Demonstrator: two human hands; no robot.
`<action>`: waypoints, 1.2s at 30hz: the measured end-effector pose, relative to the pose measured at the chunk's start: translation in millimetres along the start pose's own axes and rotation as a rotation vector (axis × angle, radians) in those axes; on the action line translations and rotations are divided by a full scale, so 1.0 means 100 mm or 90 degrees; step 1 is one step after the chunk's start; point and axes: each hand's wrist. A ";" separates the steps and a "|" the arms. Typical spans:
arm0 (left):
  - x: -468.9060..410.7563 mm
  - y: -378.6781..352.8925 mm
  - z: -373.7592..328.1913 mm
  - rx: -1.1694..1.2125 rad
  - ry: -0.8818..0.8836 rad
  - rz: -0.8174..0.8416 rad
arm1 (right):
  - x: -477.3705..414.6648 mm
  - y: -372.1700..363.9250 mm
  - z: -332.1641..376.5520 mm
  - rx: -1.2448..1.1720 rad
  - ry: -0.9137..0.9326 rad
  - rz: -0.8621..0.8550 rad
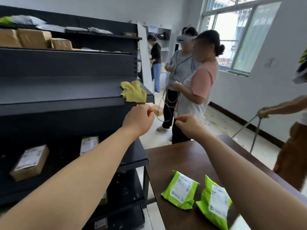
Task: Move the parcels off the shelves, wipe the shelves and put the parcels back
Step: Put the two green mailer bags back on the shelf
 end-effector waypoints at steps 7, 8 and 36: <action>0.36 -0.80 -0.06 -0.016 -0.007 0.160 | 0.74 0.07 -0.52 0.019 -0.129 0.012; 0.40 -0.92 -0.05 -0.023 -0.006 0.179 | 0.84 0.05 -0.59 0.013 -0.152 0.013; 0.79 -3.55 1.18 -0.110 0.191 0.434 | 1.50 -1.71 -2.29 -0.044 -0.509 0.089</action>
Point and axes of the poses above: each hand's wrist, its own x-axis away from the middle knuckle, its own y-axis out of the back of the hand, z = x × y, and after that the axes turned 14 degrees about y, right-handed
